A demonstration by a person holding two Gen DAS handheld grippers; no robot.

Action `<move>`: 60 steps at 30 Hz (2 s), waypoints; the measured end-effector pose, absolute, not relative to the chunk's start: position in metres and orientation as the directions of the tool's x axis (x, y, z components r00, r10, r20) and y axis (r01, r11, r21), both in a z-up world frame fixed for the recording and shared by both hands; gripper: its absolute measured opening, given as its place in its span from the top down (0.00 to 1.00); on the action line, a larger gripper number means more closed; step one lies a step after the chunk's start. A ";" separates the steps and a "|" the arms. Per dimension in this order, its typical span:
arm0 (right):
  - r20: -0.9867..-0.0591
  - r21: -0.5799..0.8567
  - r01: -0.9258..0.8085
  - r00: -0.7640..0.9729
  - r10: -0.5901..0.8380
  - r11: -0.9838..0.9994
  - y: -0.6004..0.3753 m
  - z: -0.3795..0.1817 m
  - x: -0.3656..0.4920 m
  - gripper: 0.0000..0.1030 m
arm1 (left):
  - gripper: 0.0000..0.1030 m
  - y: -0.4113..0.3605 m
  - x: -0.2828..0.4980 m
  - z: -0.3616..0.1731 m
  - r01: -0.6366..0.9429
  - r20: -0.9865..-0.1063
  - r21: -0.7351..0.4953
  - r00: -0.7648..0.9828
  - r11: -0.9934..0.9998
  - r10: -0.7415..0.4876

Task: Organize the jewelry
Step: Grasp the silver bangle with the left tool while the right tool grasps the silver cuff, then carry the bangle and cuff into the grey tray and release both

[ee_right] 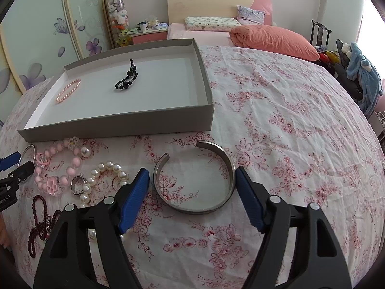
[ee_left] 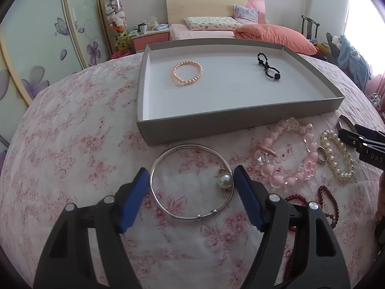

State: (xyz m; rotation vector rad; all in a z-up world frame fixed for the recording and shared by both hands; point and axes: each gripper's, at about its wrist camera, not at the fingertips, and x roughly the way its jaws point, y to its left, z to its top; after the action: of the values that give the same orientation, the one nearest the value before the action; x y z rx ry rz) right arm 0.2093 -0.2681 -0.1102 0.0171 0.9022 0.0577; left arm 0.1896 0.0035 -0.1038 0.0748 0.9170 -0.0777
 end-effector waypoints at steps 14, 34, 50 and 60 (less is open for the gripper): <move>-0.778 0.051 -0.055 0.624 0.074 0.997 -0.268 -0.110 0.203 0.35 | 0.32 0.005 0.188 -0.104 0.086 -0.791 0.031 0.611 0.996 -0.028; -0.742 0.090 -0.072 0.660 0.115 0.993 -0.268 -0.099 0.200 0.35 | 0.32 0.006 0.177 -0.087 0.078 -0.739 0.022 0.673 0.997 -0.036; -0.726 0.102 -0.081 0.676 0.129 0.992 -0.266 -0.091 0.192 0.35 | 0.32 0.011 0.170 -0.082 0.063 -0.726 0.016 0.687 0.998 -0.032; -0.668 0.118 -0.105 0.727 0.157 0.988 -0.259 -0.067 0.183 0.35 | 0.32 0.012 0.160 -0.064 0.060 -0.684 0.001 0.728 0.998 -0.043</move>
State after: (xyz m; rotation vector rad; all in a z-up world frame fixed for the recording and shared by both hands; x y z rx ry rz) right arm 0.1830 -0.2592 -0.0673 0.0735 0.7426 0.1441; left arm 0.1604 0.0118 -0.0641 0.0239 0.7535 -0.0563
